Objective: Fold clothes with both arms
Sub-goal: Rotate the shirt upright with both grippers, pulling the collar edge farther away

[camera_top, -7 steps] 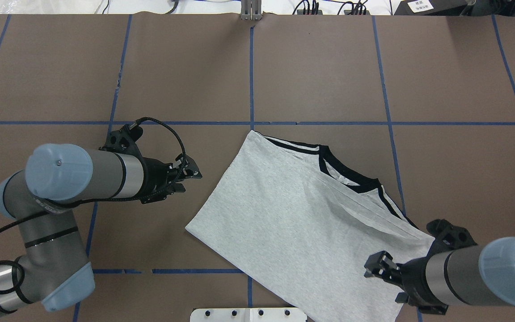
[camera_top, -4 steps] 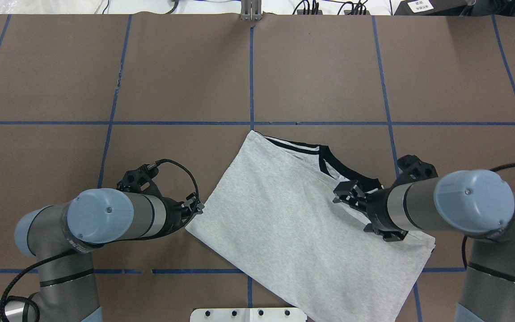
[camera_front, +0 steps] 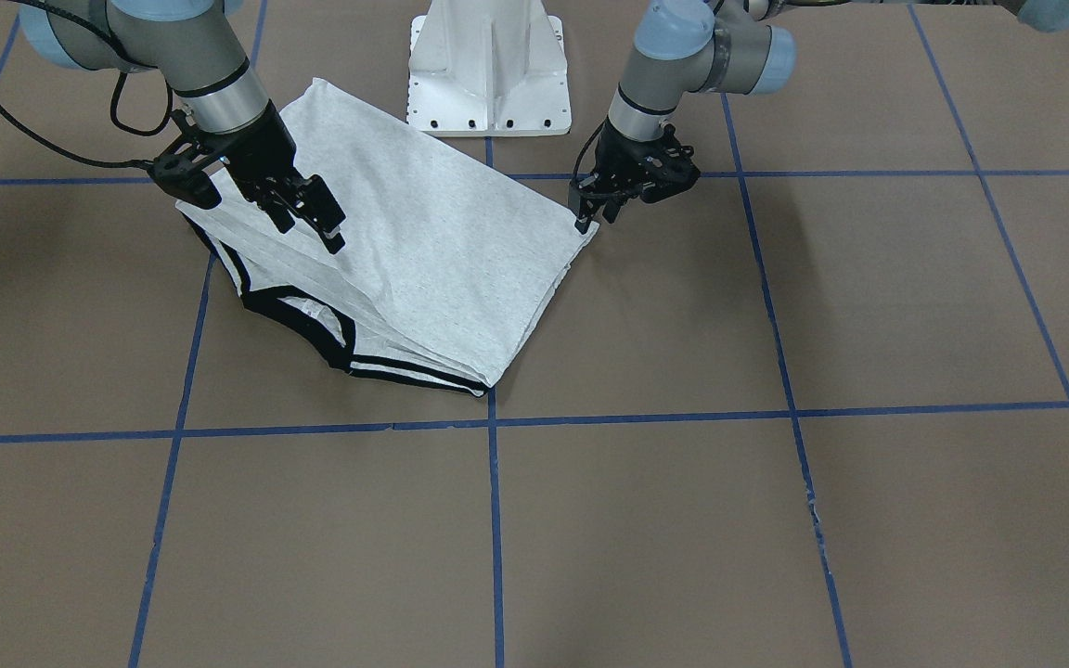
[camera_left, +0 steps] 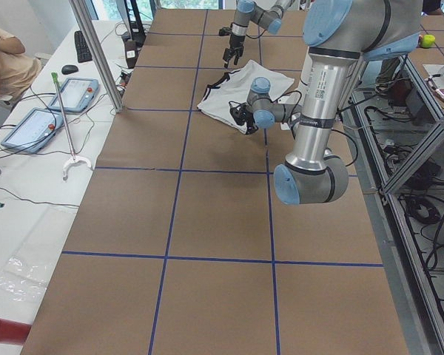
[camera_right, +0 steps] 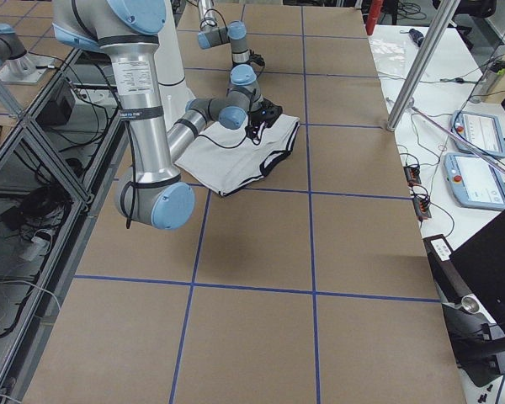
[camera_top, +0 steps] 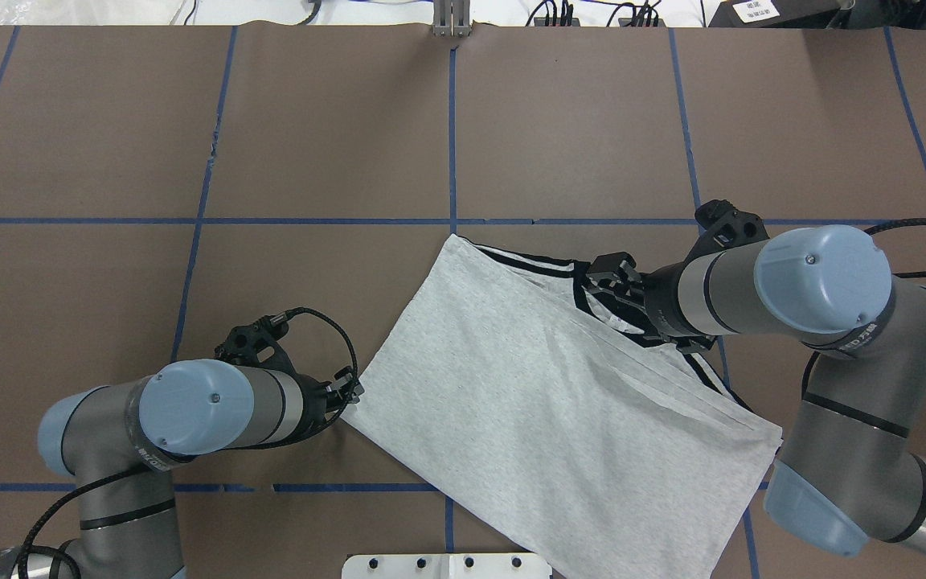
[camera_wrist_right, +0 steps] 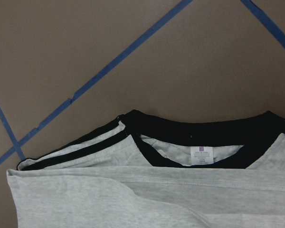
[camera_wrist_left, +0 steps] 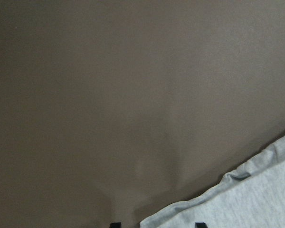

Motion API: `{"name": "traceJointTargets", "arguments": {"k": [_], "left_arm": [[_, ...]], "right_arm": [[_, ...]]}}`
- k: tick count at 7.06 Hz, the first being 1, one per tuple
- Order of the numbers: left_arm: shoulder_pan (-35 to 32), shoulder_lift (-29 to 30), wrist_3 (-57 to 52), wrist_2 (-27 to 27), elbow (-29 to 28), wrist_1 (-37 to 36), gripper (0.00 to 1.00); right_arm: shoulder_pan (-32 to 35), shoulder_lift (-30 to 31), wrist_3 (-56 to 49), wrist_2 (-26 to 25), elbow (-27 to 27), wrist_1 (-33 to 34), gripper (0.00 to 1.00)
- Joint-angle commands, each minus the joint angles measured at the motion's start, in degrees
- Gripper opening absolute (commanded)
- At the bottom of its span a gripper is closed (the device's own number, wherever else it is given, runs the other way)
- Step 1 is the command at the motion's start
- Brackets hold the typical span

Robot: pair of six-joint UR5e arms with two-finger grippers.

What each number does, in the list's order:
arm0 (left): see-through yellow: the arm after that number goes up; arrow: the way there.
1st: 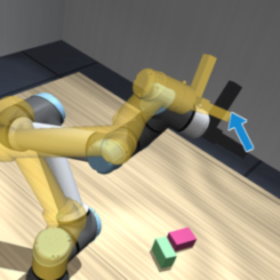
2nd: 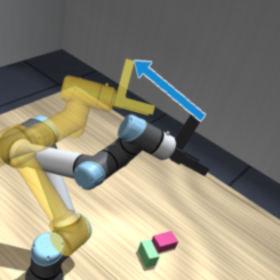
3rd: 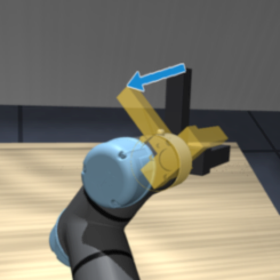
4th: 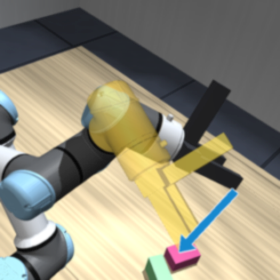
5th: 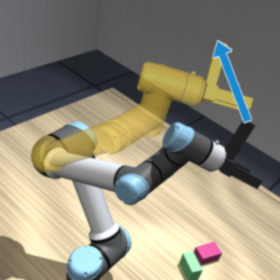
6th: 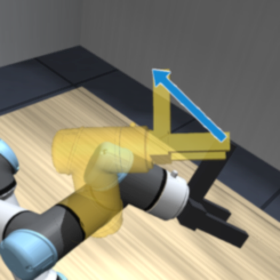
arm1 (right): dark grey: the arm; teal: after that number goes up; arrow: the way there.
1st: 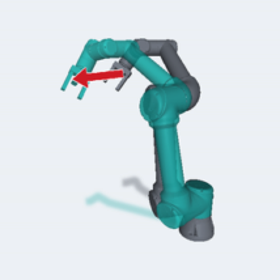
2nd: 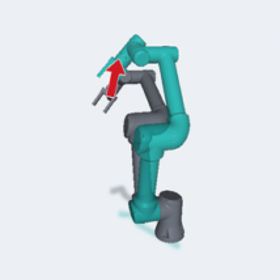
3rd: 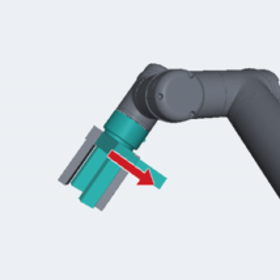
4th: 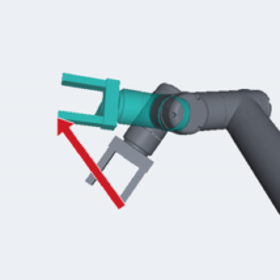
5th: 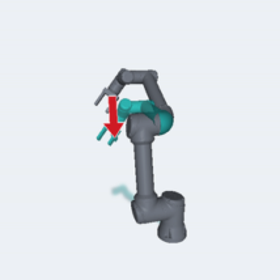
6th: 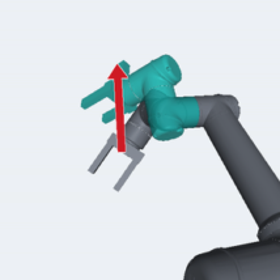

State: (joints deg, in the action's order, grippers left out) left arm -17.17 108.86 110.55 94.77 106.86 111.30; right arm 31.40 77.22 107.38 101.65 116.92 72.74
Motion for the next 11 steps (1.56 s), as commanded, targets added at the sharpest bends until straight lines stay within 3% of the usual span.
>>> {"name": "traceJointTargets", "arguments": {"k": [1,5,8,9,10,11], "left_arm": [[0.21,0.56,-0.25,-0.02,-0.34,0.15,0.53],[0.21,-0.23,-0.42,-0.02,-0.52,-0.03,0.00],[-5.13,0.29,-8.28,-0.11,-1.21,-3.53,0.00],[-10.02,2.21,-13.38,0.06,-5.40,-3.02,0.00],[-17.47,7.63,-21.17,0.33,-9.00,-2.93,0.00],[-23.11,13.34,-23.34,0.68,-16.44,-2.14,0.00]], "right_arm": [[0.16,-0.32,-0.16,-0.13,-0.99,-0.05,1.00],[0.24,-0.58,-1.12,-0.22,-2.40,-0.14,1.00],[0.42,-2.43,-1.21,-1.27,-3.63,-0.05,1.00],[0.33,-2.51,-1.13,-1.80,-3.81,-0.05,1.00],[0.33,-2.51,-1.12,-1.80,-3.98,-0.05,1.00],[0.33,-2.60,-1.12,-1.89,-3.98,-0.22,1.00]]}}
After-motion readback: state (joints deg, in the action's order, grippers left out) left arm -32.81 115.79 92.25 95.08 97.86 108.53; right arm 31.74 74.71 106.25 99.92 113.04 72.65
